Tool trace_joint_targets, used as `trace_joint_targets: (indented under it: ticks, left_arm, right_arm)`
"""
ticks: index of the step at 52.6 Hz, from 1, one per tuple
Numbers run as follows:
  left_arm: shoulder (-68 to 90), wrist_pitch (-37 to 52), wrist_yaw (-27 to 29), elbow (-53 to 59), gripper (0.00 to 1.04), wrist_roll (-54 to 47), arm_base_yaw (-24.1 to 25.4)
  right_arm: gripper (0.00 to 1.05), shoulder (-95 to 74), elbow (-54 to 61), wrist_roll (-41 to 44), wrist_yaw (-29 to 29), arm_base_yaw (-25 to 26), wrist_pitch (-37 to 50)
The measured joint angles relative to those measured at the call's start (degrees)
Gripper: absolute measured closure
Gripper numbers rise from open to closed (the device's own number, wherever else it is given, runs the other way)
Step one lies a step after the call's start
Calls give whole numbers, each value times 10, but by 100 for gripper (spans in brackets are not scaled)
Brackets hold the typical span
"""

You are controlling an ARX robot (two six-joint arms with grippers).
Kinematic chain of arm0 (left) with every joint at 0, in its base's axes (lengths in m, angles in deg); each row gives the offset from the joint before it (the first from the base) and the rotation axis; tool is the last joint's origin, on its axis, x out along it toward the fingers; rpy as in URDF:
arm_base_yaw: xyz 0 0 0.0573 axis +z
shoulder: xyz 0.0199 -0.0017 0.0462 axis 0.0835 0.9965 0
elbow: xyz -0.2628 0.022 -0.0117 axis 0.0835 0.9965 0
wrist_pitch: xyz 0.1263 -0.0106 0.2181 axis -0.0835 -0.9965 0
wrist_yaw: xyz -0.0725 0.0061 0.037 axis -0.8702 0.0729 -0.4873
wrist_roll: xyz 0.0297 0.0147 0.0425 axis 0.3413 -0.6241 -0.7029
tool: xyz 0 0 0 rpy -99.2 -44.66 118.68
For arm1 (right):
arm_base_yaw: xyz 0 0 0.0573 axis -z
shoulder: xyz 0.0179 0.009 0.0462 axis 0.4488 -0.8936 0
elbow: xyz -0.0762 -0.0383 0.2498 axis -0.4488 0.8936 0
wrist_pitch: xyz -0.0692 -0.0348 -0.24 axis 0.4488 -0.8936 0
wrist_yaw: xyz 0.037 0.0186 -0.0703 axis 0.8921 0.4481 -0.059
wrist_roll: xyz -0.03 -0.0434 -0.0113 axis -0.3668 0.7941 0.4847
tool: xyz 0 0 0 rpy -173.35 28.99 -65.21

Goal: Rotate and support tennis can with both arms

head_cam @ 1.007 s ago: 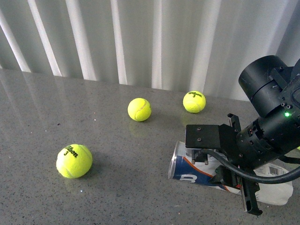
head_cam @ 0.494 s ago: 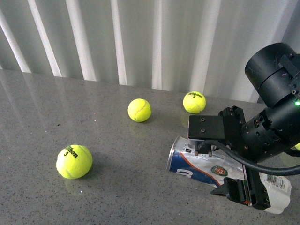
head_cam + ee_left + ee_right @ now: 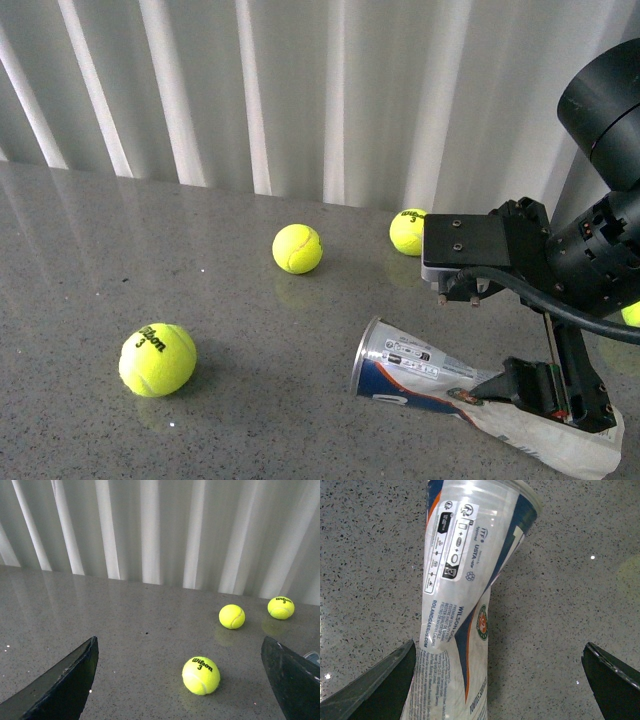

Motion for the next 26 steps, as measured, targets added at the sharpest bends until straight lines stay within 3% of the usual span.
trace_joint_targets:
  ticks: [26]
  left_arm:
    - [0,0,0,0,7,0,0]
  right_arm:
    - [7,92,17,-2,40,12,-26]
